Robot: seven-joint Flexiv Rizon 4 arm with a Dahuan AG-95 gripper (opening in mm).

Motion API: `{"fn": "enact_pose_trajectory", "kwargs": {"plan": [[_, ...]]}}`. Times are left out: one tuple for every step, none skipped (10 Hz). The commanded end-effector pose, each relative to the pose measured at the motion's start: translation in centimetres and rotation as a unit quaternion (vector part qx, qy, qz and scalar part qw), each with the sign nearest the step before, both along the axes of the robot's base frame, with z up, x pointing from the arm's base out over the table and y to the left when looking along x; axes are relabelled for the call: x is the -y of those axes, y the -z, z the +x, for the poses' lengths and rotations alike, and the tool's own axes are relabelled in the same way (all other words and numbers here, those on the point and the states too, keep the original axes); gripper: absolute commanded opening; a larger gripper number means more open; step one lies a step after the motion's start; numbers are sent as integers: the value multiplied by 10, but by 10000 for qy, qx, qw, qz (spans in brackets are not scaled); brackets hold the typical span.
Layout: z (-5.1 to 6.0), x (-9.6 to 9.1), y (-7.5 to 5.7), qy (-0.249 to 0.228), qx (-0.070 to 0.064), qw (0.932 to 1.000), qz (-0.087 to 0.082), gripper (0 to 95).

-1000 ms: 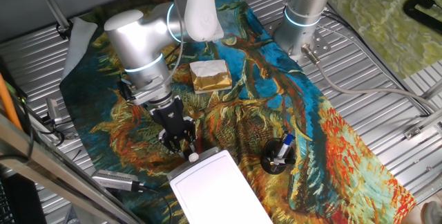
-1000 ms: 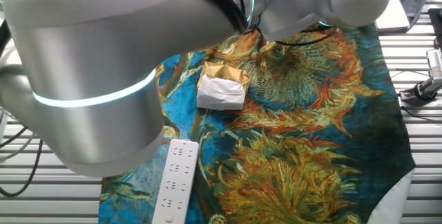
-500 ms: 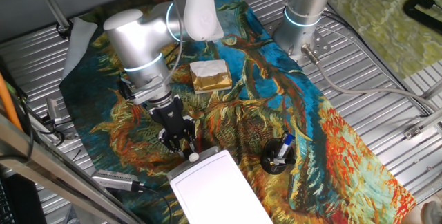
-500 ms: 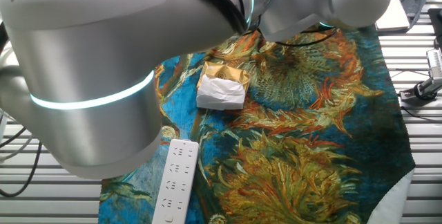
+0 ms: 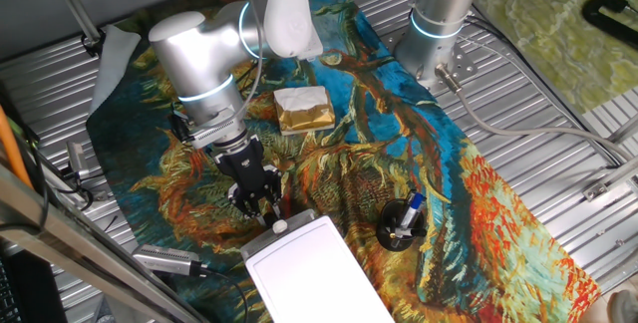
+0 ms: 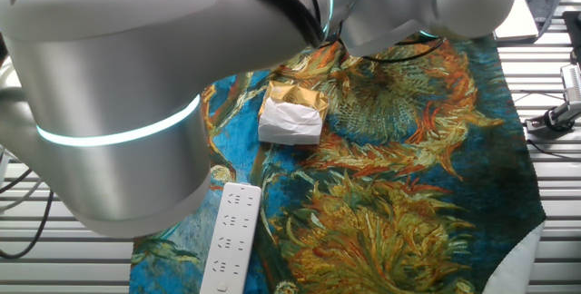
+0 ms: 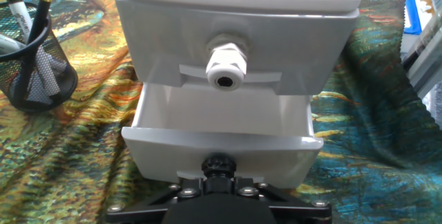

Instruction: Grasp the handle and open the drawer

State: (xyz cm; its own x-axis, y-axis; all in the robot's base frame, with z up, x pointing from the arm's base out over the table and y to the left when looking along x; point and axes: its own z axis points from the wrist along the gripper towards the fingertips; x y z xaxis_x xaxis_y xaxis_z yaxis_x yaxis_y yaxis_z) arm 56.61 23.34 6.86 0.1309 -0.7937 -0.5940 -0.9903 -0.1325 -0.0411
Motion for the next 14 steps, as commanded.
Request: {"fn": "enact_pose_trajectory", "kwargs": {"plan": [[0,1,-1,-4,-10,10000,3,0],[-1,1,-1,-6,-9,10000,3,0],[0,2,-1,-10,-6,10000,3,0],[0,4,-1,-27,-5,10000,5,0],[0,5,-1,-37,-1,10000,6,0],[0,6,-1,-37,-1,10000,4,0],[0,6,0,-47,5,10000,2,0],[0,7,0,-51,7,10000,3,0],[0,7,0,-50,6,10000,3,0],[0,8,-1,-53,7,10000,-3,0],[0,8,-1,-57,9,10000,-4,0],[0,8,-1,-58,8,10000,0,0],[0,8,-1,-60,9,10000,0,0],[0,9,-1,-61,10,10000,-1,0]]}}
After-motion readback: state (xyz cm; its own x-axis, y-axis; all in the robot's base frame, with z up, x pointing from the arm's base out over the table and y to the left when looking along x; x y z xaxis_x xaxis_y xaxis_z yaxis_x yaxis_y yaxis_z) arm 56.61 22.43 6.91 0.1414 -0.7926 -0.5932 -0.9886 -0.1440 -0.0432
